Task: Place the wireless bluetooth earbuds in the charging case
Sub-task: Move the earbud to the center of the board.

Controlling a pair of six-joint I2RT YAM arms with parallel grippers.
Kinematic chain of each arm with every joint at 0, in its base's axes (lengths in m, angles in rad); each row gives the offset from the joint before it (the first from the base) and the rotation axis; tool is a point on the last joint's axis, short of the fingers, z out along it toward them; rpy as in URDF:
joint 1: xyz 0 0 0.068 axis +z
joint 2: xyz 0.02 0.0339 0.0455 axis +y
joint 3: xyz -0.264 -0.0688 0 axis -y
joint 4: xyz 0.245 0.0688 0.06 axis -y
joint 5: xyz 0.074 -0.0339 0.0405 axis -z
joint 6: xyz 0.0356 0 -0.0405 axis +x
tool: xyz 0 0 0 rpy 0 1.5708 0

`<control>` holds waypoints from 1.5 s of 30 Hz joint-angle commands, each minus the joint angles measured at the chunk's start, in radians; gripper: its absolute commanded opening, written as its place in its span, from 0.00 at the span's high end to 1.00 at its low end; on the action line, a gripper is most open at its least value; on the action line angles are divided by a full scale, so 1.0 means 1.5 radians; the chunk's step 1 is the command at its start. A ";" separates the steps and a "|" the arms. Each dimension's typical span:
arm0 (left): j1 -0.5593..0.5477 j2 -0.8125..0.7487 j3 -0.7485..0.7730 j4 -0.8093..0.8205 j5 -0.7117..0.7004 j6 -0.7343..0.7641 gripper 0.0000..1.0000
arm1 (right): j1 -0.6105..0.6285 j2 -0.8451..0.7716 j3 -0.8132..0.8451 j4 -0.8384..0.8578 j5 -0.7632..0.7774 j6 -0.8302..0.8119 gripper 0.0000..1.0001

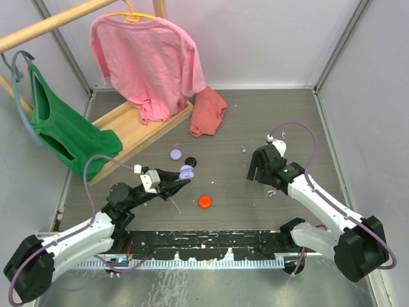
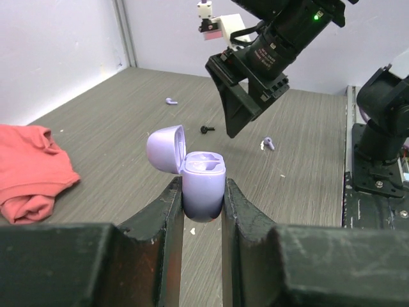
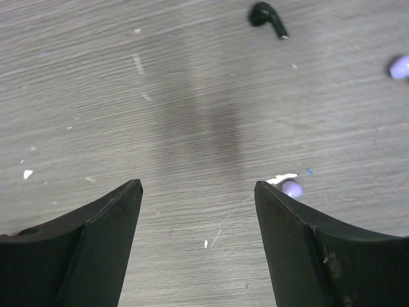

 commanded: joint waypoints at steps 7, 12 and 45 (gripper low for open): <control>-0.003 -0.006 0.003 -0.020 -0.015 0.025 1.00 | -0.128 0.074 -0.032 -0.045 0.021 0.087 0.25; -0.002 -0.005 0.003 -0.019 -0.008 0.022 0.99 | -0.151 0.101 -0.047 -0.041 0.022 0.098 0.30; -0.003 0.002 0.004 -0.027 0.003 0.023 0.99 | -0.189 0.129 -0.070 -0.020 -0.021 0.083 0.61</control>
